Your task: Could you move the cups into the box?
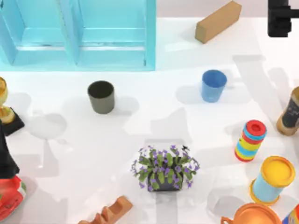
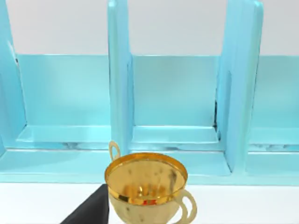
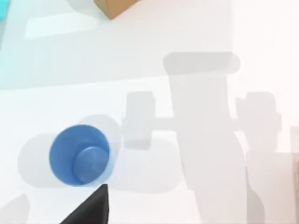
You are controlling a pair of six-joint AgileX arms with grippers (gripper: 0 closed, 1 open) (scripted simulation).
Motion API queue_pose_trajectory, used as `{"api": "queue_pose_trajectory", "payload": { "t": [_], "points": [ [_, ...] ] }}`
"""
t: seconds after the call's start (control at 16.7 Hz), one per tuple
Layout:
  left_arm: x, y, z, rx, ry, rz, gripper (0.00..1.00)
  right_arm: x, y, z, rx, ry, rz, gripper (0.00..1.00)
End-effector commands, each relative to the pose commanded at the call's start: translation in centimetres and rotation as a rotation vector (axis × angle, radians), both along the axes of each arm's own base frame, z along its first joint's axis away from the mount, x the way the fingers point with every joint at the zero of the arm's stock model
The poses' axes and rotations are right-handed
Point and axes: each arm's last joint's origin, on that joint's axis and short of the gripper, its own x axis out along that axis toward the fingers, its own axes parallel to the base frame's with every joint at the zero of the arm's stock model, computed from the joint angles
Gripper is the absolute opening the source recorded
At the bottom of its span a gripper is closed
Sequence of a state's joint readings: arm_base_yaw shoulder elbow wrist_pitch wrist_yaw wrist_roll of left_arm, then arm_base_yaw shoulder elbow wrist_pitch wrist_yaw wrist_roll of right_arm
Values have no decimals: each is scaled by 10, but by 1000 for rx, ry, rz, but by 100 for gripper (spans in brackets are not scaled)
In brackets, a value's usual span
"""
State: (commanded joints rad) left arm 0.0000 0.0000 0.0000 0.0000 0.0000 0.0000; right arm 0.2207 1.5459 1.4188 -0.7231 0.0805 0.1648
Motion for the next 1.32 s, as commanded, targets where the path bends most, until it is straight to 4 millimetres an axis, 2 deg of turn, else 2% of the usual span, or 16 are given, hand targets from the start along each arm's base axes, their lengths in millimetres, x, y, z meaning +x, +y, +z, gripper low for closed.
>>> {"api": "queue_pose_trajectory", "payload": {
  "t": [0.12, 0.24, 0.48, 0.66, 0.84, 1.02, 1.32],
  "points": [
    [0, 0, 0, 0, 0, 0, 100, 39, 24, -19, -19, 142, 3, 100],
    [0, 0, 0, 0, 0, 0, 100, 65, 48, -38, -33, 254, 1, 100],
    [0, 0, 0, 0, 0, 0, 100, 93, 92, -62, -45, 402, -14, 100],
    [0, 0, 0, 0, 0, 0, 100, 103, 119, -75, -47, 468, -29, 100],
    [0, 0, 0, 0, 0, 0, 100, 106, 137, -86, -54, 513, -45, 100],
    [0, 0, 0, 0, 0, 0, 100, 106, 143, -87, -55, 522, -51, 100],
    [0, 0, 0, 0, 0, 0, 100, 107, 140, -88, -54, 522, -54, 100]
  ]
}}
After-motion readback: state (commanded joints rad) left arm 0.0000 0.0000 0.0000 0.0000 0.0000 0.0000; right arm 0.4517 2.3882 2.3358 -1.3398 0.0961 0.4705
